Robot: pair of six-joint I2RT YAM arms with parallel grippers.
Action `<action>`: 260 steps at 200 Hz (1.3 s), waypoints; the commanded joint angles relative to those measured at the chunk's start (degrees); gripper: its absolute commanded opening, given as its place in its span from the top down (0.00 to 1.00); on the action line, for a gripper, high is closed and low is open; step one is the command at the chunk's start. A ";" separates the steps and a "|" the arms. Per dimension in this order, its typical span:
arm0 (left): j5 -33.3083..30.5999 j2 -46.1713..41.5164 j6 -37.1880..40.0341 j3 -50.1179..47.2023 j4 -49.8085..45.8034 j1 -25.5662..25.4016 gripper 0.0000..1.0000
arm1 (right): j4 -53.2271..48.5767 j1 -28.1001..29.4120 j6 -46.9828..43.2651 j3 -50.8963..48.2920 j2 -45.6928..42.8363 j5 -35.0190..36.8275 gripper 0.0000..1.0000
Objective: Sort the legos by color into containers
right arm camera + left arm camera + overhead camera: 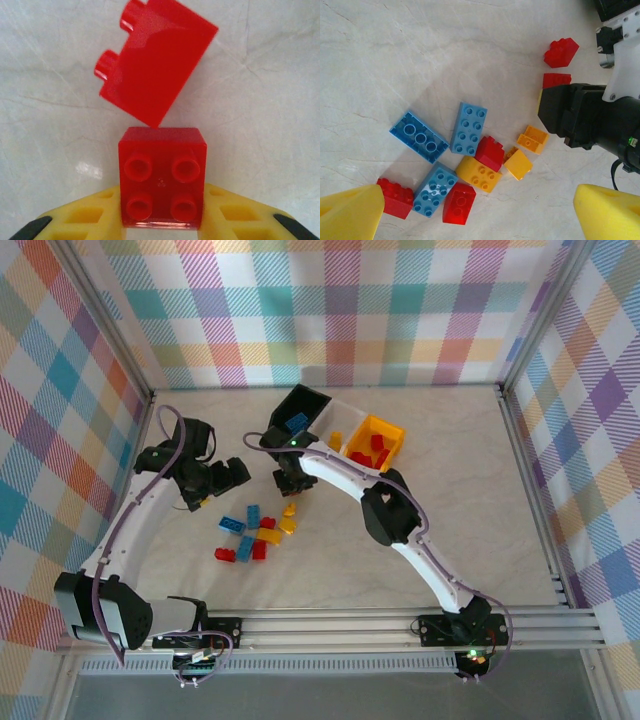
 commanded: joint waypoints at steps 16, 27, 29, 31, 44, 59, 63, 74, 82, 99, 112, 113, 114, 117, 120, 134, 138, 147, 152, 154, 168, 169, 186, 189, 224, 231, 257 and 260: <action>-0.07 1.40 1.06 -0.10 -1.13 0.78 0.02 | 1.93 -0.31 -2.41 -2.74 -7.23 0.84 0.66; 0.46 2.07 1.35 -0.25 -0.71 0.78 0.02 | 2.47 -0.71 -2.42 -4.24 -10.02 1.22 0.66; 0.59 2.20 1.34 -0.20 -0.58 0.78 0.02 | 2.59 -0.74 -2.37 -4.32 -10.32 1.24 0.66; 0.69 2.25 1.35 -0.24 -0.46 0.78 0.02 | 2.78 -0.92 -2.25 -4.87 -11.12 1.29 0.66; 1.38 3.44 1.28 -0.60 0.61 0.76 0.02 | 3.72 -1.99 -1.75 -7.68 -14.35 1.52 0.67; 2.12 5.59 1.12 -0.59 1.88 0.08 0.03 | 4.52 -3.37 -0.74 -11.38 -18.86 1.72 0.68; 2.19 6.39 1.28 -0.44 2.19 -0.20 0.03 | 4.60 -3.88 -0.41 -12.54 -20.10 1.71 0.68; 1.89 8.97 1.72 0.59 3.03 -1.86 0.04 | 5.14 -5.52 0.49 -16.27 -23.89 1.71 0.67; 1.59 11.46 1.86 1.69 3.46 -3.15 0.04 | 5.53 -6.72 0.81 -18.95 -26.27 1.69 0.67; 2.12 16.81 1.77 3.96 5.11 -5.39 0.05 | 5.94 -9.85 1.14 -23.84 -30.55 1.95 0.67; 2.12 21.02 2.03 6.47 6.35 -6.88 0.07 | 5.96 -12.52 1.39 -27.04 -32.90 1.85 0.67; 2.08 21.31 2.08 6.74 6.43 -7.01 0.06 | 6.01 -12.75 1.42 -27.14 -33.05 1.82 0.67; 1.97 21.68 2.14 6.97 6.48 -7.12 0.07 | 6.01 -12.75 1.42 -27.14 -33.05 1.82 0.67; 1.94 22.73 2.42 7.70 6.58 -7.40 0.07 | 5.97 -13.67 1.57 -28.25 -33.62 1.59 0.67; 1.81 23.80 2.68 8.63 6.65 -7.72 0.07 | 6.10 -14.48 1.69 -28.87 -33.94 1.26 0.67; 1.29 28.98 4.47 12.99 6.15 -8.90 0.08 | 5.64 -17.53 2.07 -30.66 -34.78 -0.36 0.67; 1.17 30.39 5.15 14.35 6.08 -9.12 0.08 | 5.72 -18.32 2.02 -31.05 -34.86 -0.57 0.67; 1.01 33.19 6.61 16.86 6.14 -9.54 0.09 | 6.19 -19.68 1.41 -31.78 -34.88 -0.97 0.67; 1.00 34.66 7.36 18.18 6.17 -9.62 0.10 | 6.31 -20.28 1.11 -31.90 -34.76 -1.17 0.67; 0.92 35.26 7.67 18.77 6.12 -9.60 0.10 | 6.31 -20.41 1.06 -31.91 -34.68 -1.24 0.67; 0.54 39.51 9.79 22.41 5.66 -9.60 0.12 | 6.23 -21.96 0.44 -31.57 -33.35 -1.59 0.67; 0.54 39.83 9.87 22.67 5.61 -9.60 0.12 | 6.27 -22.04 0.42 -31.52 -33.28 -1.62 0.67; -0.07 43.89 12.23 26.44 4.51 -9.56 0.15 | 5.91 -23.44 0.45 -30.71 -31.30 -2.07 0.67; -0.07 44.53 12.57 27.02 4.42 -9.64 0.15 | 6.02 -23.59 0.48 -30.56 -30.97 -2.20 0.67; -0.21 48.43 15.08 31.77 4.13 -9.68 0.18 | 5.73 -24.85 0.92 -27.16 -26.64 -3.96 0.67; 0.21 49.09 15.34 32.62 4.14 -9.68 0.19 | 5.47 -24.85 1.01 -26.32 -25.78 -4.16 0.67; 0.47 52.29 16.50 36.23 3.57 -10.10 0.22 | 4.22 -24.85 1.40 -23.22 -22.89 -4.57 0.65; 0.42 52.57 16.60 36.66 3.47 -10.19 0.22 | 4.21 -24.87 1.42 -22.99 -22.58 -4.66 0.65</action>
